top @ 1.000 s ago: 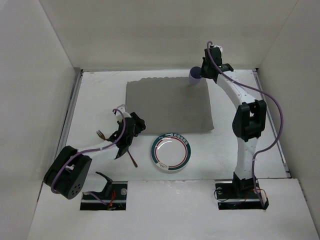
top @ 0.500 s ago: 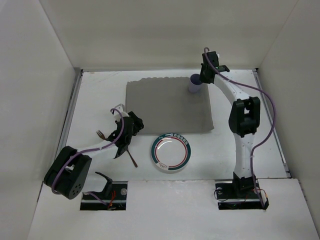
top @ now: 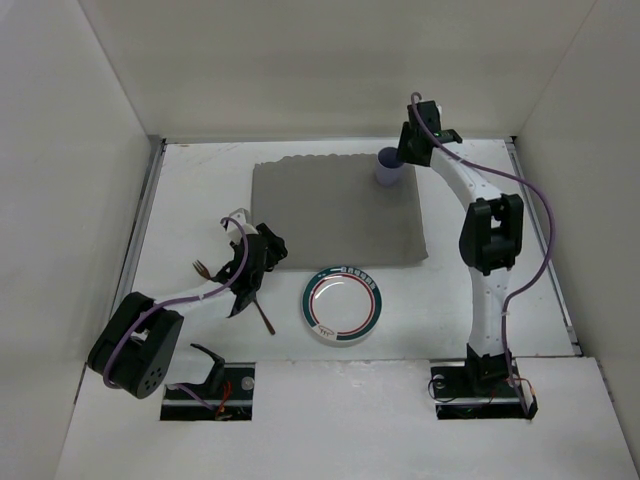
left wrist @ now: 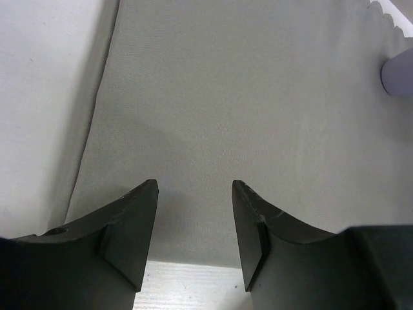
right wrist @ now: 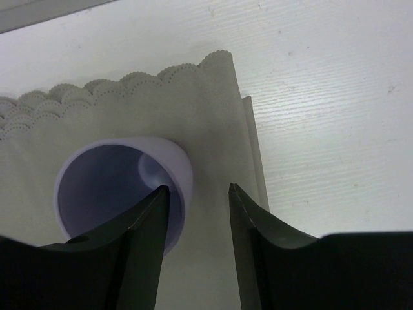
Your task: Set the dinner table for one person
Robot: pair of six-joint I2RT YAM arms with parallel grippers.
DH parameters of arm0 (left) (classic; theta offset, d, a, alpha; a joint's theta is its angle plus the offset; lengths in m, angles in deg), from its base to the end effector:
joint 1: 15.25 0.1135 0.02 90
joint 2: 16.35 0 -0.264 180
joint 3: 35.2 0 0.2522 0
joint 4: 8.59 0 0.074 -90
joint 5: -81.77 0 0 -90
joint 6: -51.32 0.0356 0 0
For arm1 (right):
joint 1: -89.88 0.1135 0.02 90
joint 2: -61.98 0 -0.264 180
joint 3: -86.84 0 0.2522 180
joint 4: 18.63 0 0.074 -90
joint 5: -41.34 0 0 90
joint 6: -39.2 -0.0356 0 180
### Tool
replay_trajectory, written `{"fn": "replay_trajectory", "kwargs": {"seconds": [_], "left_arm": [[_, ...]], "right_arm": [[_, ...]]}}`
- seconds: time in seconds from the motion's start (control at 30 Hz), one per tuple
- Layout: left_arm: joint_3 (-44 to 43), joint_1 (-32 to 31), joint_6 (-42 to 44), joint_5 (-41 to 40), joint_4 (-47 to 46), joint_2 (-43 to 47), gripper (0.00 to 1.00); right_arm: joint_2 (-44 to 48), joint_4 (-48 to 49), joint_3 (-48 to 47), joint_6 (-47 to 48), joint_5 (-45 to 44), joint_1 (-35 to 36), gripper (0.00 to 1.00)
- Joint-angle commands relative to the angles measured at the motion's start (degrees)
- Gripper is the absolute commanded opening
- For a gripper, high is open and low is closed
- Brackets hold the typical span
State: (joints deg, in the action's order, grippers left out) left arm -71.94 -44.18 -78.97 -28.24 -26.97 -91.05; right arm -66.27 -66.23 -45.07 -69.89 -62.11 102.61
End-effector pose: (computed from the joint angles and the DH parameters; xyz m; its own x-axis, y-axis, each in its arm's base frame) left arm 0.2251 -0.1105 0.1770 -0.3352 -0.5090 -0.7928 -0.0582 0.8511 -0.5218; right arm 0.5025 0.1050 0.2615 -0.6563 0.1778 -0.7333 0.1732 0.9814 0.0830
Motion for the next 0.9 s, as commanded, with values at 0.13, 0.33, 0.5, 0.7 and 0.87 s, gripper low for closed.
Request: {"fn": "replay_trajectory", "kwargs": {"seconds": [0.13,0.33,0.5,0.7,0.87], "left_arm": [[0.13,-0.3,-0.22,-1.7,-2.14,0.16,0.47],[-0.04,-0.65,-0.31,-2.14,-1.96,-0.01,0.47],[-0.57,-1.35,-0.31,-2.05,-2.58,-1.41,0.47],[-0.83,-2.05,-0.22,-1.88,-2.66,-1.33,0.47],[-0.84,-1.79,0.04,-0.99,-2.66,-0.54,0.47]], "right_arm": [[11.34,4.4,2.65,-0.68,0.88,0.05,0.53],[23.45,9.58,12.47,-3.66,1.41,0.23,0.59],[40.76,25.2,39.69,-10.95,2.2,3.91,0.62],[53.78,32.71,66.52,-15.88,1.59,12.96,0.7],[61.96,25.78,81.21,-17.29,1.76,21.66,0.75]]}}
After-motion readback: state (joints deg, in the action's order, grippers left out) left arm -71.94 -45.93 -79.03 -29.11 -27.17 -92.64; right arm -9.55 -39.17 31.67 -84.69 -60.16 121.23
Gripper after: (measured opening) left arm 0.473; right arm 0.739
